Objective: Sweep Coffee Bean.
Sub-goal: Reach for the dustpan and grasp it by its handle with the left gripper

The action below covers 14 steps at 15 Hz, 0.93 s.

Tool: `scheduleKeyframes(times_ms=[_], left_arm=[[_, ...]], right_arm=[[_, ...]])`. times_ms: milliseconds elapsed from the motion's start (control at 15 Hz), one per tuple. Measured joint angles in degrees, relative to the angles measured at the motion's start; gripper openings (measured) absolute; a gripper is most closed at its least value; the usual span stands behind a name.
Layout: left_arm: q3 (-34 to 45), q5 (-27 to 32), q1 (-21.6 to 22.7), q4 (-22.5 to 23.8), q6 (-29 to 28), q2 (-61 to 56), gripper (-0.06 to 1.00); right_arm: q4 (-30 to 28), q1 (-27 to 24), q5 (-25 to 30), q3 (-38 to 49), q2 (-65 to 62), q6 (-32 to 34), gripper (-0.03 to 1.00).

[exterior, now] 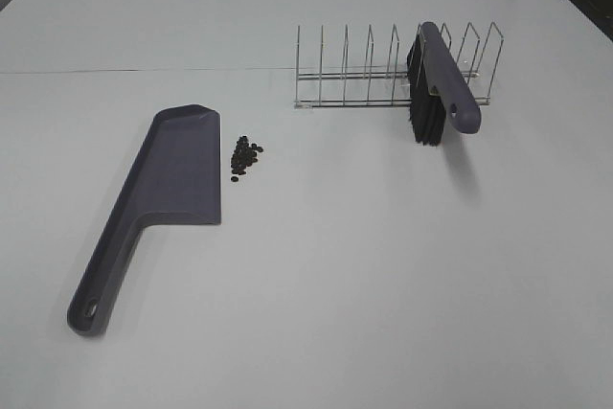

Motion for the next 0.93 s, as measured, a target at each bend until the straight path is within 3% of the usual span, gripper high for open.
scheduleKeyframes(times_ms=[933], left_arm=[[0.0, 0.0, 0.0, 0.0, 0.0, 0.0, 0.8]], right_arm=[[0.0, 0.0, 0.0, 0.0, 0.0, 0.0, 0.74]])
